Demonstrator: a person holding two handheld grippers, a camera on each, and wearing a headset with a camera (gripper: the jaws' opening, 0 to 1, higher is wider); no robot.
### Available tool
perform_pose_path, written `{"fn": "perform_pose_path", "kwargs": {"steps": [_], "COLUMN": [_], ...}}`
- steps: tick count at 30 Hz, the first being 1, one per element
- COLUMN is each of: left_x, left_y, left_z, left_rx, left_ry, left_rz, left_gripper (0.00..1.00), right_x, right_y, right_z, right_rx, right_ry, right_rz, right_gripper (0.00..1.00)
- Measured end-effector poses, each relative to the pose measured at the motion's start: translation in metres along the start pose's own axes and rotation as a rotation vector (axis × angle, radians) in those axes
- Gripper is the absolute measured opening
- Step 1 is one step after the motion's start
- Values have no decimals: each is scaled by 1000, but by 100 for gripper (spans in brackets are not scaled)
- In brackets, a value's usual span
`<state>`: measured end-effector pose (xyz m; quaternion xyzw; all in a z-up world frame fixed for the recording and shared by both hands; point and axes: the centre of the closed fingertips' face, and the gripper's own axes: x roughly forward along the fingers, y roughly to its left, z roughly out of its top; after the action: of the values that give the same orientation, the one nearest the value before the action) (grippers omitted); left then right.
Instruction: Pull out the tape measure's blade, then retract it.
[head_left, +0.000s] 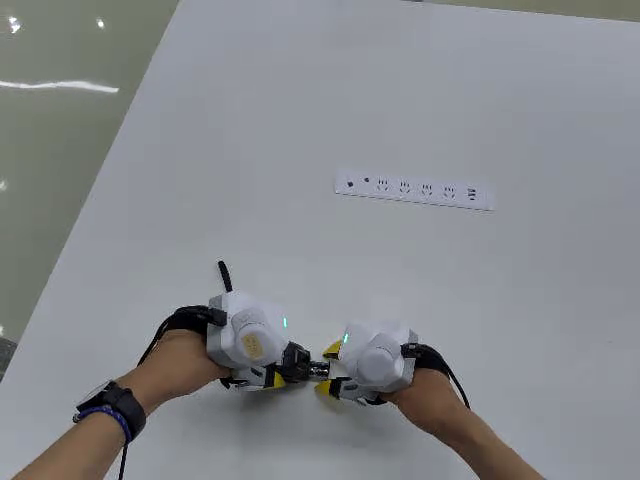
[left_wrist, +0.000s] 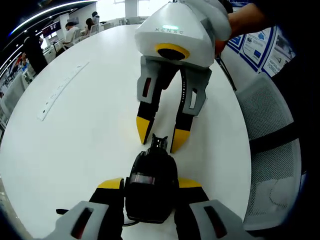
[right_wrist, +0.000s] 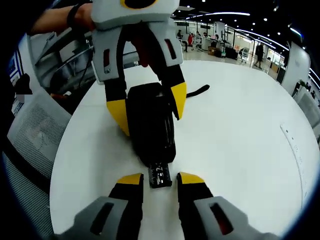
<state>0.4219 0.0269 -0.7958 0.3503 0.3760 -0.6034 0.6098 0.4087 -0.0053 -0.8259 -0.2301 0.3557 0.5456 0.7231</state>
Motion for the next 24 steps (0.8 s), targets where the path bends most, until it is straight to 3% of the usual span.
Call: {"fn": "perform_pose_path", "kwargs": {"steps": [4,6,11,24], "left_x": [0,-1,-1,-1], "left_y": [1,1,1,1], "left_z": [0,0,-1,-4], "left_rx": [-2,-2,-4,-18], "left_ry": [1,1,-6,38], "left_rz": [1,0,1,-4], "left_gripper": [36,36,36,36], "right_x": [4,6,7,1], "right_y": [0,-1,-1,2], "right_z": [2,2,1,0], "right_rx": [-38,-105,-83,-137], "right_ry": [3,13,3,9], "right_rz": [7,-7,-10,-6], "right_gripper": [21,18,15,14]}}
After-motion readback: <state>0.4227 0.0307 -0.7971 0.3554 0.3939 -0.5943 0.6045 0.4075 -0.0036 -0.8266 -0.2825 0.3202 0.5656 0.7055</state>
